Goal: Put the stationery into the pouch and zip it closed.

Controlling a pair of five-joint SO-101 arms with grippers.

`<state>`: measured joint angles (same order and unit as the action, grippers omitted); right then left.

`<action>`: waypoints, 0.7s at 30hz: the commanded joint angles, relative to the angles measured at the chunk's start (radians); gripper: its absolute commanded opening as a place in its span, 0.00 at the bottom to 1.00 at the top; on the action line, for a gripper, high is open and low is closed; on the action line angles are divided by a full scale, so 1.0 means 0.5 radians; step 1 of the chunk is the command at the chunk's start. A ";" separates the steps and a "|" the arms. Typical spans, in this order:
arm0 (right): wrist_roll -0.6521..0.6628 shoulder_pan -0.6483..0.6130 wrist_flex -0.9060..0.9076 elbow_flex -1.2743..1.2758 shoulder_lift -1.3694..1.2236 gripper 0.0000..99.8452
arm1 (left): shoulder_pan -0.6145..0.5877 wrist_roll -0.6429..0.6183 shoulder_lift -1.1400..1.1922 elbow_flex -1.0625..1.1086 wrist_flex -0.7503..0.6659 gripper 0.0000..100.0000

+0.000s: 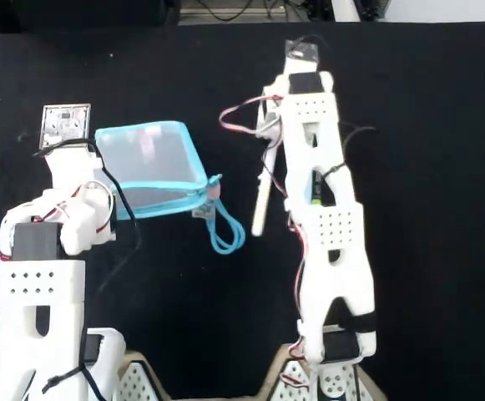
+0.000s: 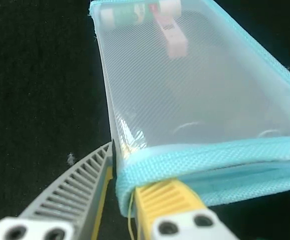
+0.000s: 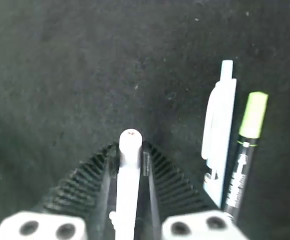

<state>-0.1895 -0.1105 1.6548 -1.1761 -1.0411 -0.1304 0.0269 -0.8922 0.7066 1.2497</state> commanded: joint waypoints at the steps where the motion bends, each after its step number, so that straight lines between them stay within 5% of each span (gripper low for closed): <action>1: 0.255 0.074 0.215 -0.354 0.038 0.01 | -0.005 -0.003 -0.021 -0.029 -0.015 0.03; 13: 0.605 0.331 0.227 -0.330 0.130 0.01 | -0.008 -0.003 -0.021 -0.029 -0.018 0.03; 21: 0.945 0.365 0.224 0.502 0.898 0.01 | -0.008 -0.003 -0.021 -0.026 -0.021 0.03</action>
<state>0.2064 0.0583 1.7331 -1.0518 -0.8063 -0.1304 0.0269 -0.8922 0.7066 1.2497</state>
